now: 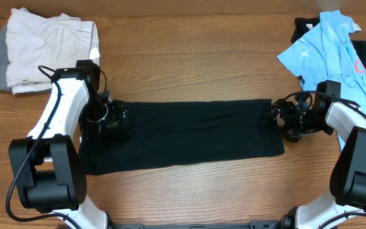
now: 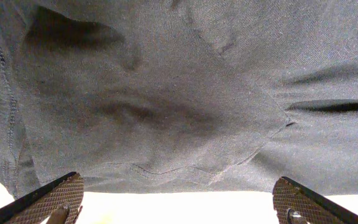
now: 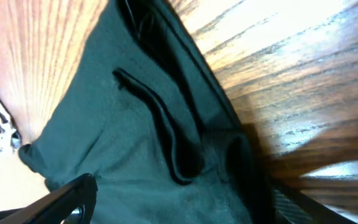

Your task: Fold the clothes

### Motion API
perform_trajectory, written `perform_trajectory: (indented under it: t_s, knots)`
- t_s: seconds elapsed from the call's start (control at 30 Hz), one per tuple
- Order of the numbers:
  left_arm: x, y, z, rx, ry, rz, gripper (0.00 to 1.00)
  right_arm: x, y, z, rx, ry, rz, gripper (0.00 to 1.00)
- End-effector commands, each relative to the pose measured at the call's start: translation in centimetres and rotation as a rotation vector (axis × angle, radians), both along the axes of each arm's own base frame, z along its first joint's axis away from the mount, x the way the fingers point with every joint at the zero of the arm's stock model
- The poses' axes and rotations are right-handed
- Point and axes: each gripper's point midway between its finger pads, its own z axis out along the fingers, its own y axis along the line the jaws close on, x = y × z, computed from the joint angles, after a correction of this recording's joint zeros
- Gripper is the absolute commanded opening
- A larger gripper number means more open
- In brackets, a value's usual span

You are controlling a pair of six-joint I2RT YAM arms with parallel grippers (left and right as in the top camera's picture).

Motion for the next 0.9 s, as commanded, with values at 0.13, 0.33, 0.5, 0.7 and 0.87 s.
perform_trajectory:
  t_s: [0.13, 0.33, 0.5, 0.7, 0.87]
  knots:
    - [0.1, -0.3, 0.8, -0.002, -0.03, -0.004, 1.0, 0.3, -0.4, -1.7, -0.03, -0.019, 0.019, 0.87]
    - [0.3, -0.3, 0.8, -0.002, -0.036, -0.004, 1.0, 0.4, 0.2, -2.4, -0.103, -0.011, 0.055, 0.69]
    - [0.2, -0.3, 0.8, -0.002, -0.036, -0.004, 1.0, 0.3, -0.1, -3.3, -0.193, 0.044, 0.017, 0.39]
    - [0.2, -0.3, 0.8, -0.002, -0.036, -0.004, 1.0, 0.2, -0.5, -3.6, -0.23, 0.066, -0.011, 0.04]
    - [0.2, -0.3, 0.8, -0.002, -0.036, -0.004, 1.0, 0.1, -1.8, -3.4, -0.254, 0.101, -0.053, 0.04]
